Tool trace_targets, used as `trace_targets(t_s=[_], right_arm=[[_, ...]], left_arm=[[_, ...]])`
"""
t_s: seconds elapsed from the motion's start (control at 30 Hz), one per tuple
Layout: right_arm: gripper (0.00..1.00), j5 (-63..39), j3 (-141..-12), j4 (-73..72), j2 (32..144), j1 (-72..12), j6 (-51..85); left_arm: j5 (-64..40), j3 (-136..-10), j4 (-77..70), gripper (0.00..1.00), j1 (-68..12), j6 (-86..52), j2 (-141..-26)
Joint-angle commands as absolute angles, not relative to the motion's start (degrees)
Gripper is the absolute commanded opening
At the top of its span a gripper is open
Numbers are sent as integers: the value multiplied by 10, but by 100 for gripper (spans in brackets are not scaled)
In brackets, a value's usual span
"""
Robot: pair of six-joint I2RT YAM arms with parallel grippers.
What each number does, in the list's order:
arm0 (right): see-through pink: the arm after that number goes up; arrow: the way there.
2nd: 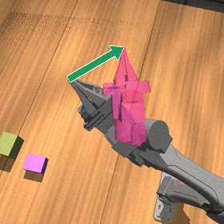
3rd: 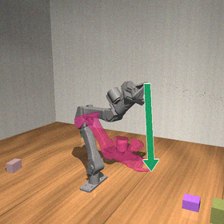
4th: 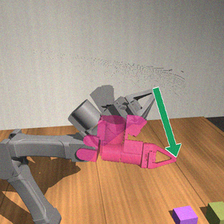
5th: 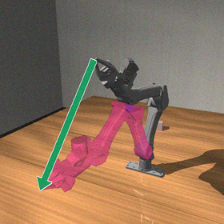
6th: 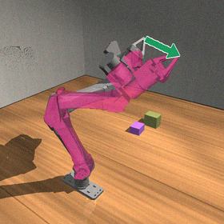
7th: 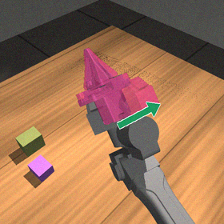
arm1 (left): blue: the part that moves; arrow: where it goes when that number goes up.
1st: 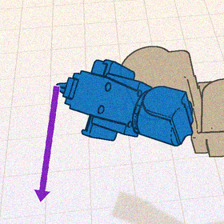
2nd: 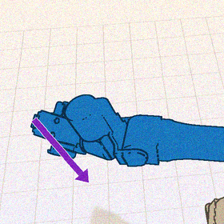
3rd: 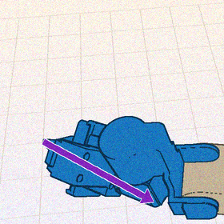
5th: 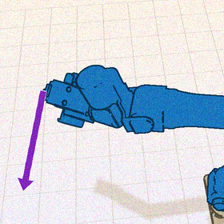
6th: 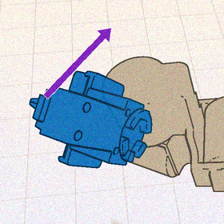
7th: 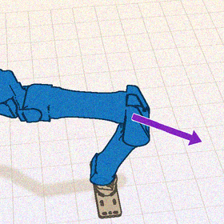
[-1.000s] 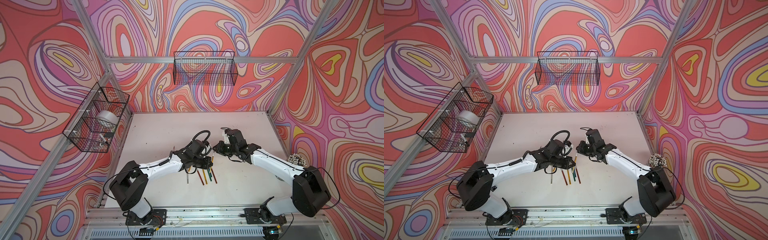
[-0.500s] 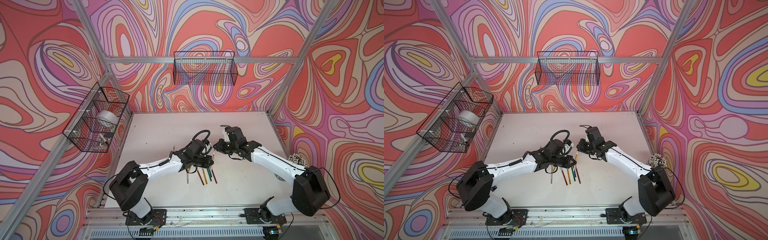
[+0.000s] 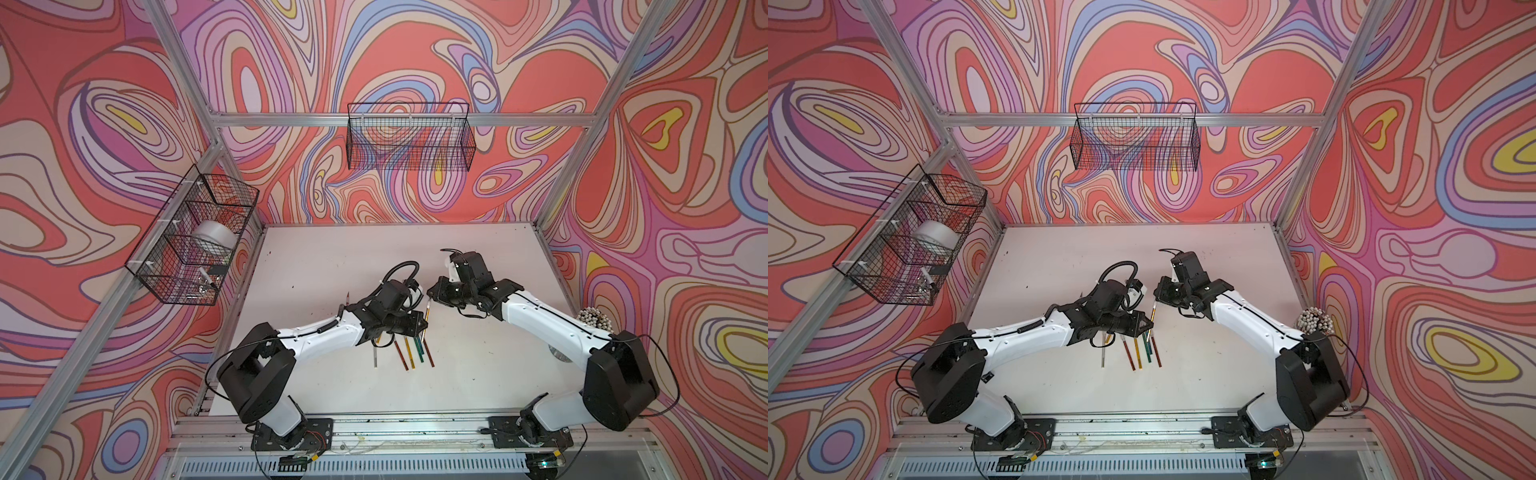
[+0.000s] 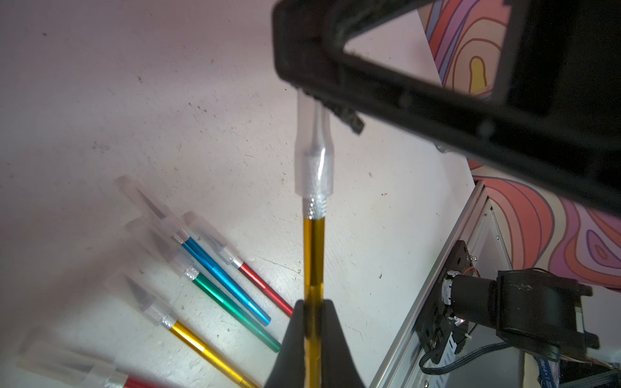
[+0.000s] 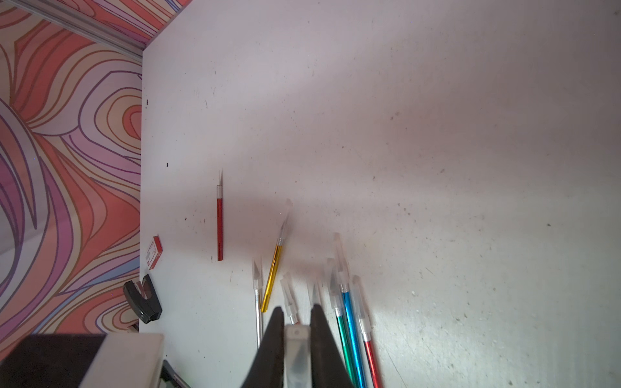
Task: Remove protective caps from carving knives
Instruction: Remove the protective sleeve from the carving knife.
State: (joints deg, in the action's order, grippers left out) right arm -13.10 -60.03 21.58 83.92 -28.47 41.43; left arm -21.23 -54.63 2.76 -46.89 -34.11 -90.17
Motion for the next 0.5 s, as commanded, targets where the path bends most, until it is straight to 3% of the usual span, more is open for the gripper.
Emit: trace_targets(t_s=[0.0,0.47], right_arm=[[10,-98,-630,180,846,-267,407],[10,-115,-644,179,857,-238,397]], left_arm=[[-257,-534,60,5,-484,-331,-889],[-265,-529,59,5,-484,-329,-890]])
